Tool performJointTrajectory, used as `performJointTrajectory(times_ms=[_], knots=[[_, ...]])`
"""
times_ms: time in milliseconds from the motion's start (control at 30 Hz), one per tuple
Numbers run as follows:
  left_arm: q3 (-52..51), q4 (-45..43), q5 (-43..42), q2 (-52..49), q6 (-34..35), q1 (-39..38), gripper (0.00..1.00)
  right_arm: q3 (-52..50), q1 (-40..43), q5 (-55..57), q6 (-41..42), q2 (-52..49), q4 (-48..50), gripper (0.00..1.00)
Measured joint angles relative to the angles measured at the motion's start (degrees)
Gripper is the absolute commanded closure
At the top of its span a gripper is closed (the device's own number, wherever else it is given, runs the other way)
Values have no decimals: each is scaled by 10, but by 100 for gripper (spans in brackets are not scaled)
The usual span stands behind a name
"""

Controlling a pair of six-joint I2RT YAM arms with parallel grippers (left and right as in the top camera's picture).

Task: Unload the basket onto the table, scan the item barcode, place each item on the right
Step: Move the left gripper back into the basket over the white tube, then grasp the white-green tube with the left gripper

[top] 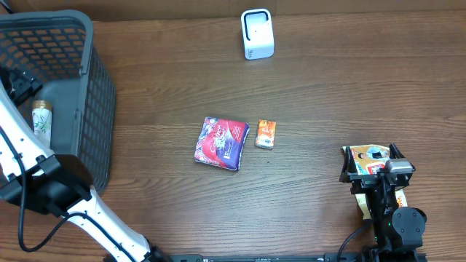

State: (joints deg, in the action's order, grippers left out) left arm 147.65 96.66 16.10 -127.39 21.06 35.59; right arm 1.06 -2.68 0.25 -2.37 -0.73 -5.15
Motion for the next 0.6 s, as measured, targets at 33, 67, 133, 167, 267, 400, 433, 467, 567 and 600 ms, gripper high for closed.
performJointTrajectory(times_ms=[33,67,133,167,267,400,433,467,567,600], knots=[[-7,0,-2,0,0,2,0,0,0,0,0,0,0,0],[-15,0,-4,0,0,6,0,0,0,0,0,0,0,0],[-34,-4,-7,0,0,9,0,0,0,0,0,0,0,0],[-44,-8,-7,0,0,10,0,0,0,0,0,0,0,0],[-77,-27,-10,0,0,9,0,0,0,0,0,0,0,0],[-120,-60,-10,0,0,9,0,0,0,0,0,0,0,0],[-130,-71,-10,0,0,9,0,0,0,0,0,0,0,0],[-138,-80,-10,0,0,9,0,0,0,0,0,0,0,0],[-157,-107,-8,0,0,9,0,0,0,0,0,0,0,0],[-163,-118,-8,0,0,9,0,0,0,0,0,0,0,0]])
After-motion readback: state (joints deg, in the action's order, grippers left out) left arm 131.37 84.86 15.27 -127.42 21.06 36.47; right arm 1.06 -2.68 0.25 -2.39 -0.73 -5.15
